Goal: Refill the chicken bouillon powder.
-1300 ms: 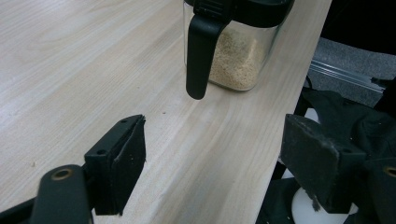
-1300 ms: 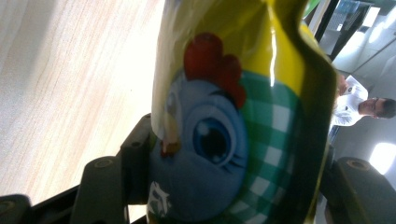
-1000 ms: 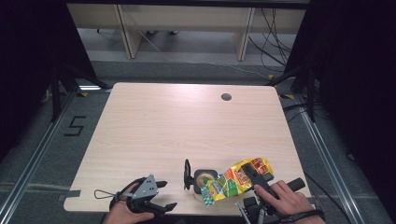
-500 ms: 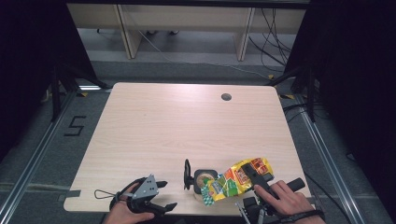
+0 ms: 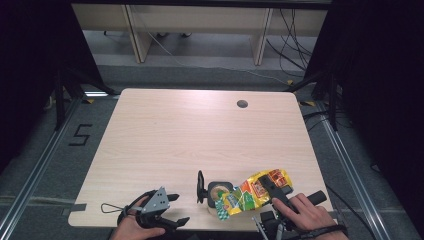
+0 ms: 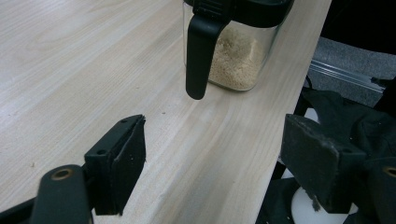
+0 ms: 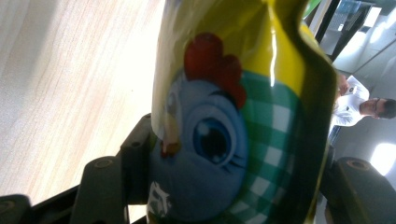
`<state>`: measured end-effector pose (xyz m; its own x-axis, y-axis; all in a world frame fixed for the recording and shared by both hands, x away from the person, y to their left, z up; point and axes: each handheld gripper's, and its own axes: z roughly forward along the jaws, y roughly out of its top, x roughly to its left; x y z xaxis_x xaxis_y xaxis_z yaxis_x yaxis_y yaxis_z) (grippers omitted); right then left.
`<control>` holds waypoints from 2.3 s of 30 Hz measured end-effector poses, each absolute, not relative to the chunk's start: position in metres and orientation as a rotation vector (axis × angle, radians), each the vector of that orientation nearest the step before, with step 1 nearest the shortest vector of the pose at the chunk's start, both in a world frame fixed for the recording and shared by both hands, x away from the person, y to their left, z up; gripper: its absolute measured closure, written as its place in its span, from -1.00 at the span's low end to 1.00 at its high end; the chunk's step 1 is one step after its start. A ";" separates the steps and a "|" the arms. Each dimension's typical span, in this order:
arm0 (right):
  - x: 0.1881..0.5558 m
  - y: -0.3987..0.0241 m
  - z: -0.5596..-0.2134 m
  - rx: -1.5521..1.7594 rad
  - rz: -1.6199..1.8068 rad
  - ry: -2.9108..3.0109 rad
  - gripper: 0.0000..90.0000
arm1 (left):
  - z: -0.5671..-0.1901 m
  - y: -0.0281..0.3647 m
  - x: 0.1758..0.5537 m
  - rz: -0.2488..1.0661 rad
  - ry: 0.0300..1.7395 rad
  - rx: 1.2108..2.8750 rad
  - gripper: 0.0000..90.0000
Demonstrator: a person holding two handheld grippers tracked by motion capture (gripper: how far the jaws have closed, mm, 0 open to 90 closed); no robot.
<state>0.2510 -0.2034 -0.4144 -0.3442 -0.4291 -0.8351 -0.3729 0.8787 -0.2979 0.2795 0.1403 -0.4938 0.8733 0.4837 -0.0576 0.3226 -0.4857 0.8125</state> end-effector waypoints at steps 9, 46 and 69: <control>0.250 -0.203 -0.414 -0.572 -0.074 1.974 -0.14 | -0.494 0.140 0.280 0.223 0.582 2.121 -0.51; 0.251 -0.201 -0.413 -0.588 -0.079 1.961 -0.14 | -0.495 0.139 0.279 0.218 0.582 2.109 -0.51; 0.252 -0.202 -0.414 -0.583 -0.064 1.971 -0.14 | -0.494 0.140 0.279 0.225 0.582 2.120 -0.51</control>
<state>0.2515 -0.2023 -0.4139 -0.3490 -0.4259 -0.8347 -0.3706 0.8809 -0.2945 0.2794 0.1402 -0.4939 0.8728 0.4850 -0.0551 0.3213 -0.4859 0.8128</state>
